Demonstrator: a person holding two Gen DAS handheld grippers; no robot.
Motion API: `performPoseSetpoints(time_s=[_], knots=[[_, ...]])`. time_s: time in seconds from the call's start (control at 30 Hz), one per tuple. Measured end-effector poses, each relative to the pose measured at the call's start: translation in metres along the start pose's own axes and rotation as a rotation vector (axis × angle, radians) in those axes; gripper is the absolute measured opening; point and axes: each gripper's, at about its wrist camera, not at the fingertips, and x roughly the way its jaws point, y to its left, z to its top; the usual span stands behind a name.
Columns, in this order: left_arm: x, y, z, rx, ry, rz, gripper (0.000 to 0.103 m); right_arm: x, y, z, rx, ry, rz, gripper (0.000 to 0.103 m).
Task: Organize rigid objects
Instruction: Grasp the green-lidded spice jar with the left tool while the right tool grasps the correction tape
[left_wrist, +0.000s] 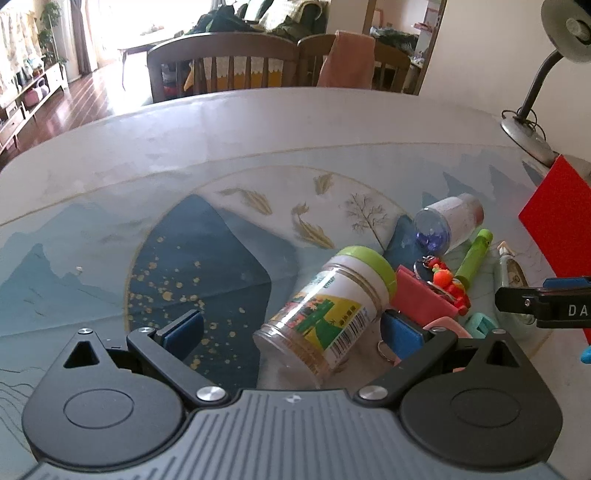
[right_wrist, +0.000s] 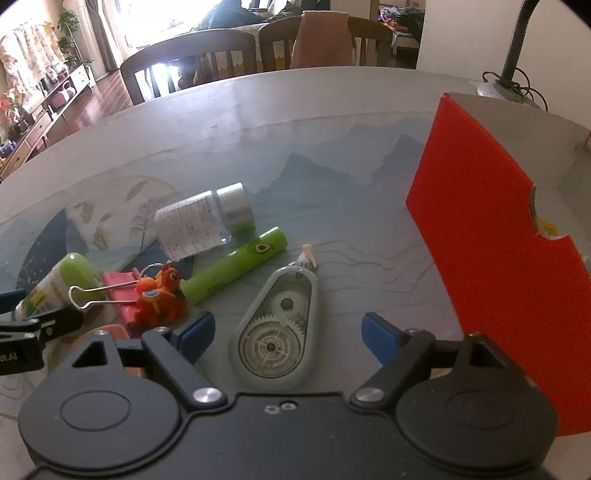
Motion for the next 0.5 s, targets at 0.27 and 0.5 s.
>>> performPoseSetpoints(time_s=[0.27,0.5], knots=[[0.009,-0.002,0.001,-0.002,-0.006,-0.008,0.102,0.004,-0.001,-0.004,-0.025,0.000,-0.017,0.082],[0.010,-0.004,-0.001,0.012,-0.027,0.007,0.101,0.003,0.004,-0.011,-0.071,-0.042,-0.020,0.075]])
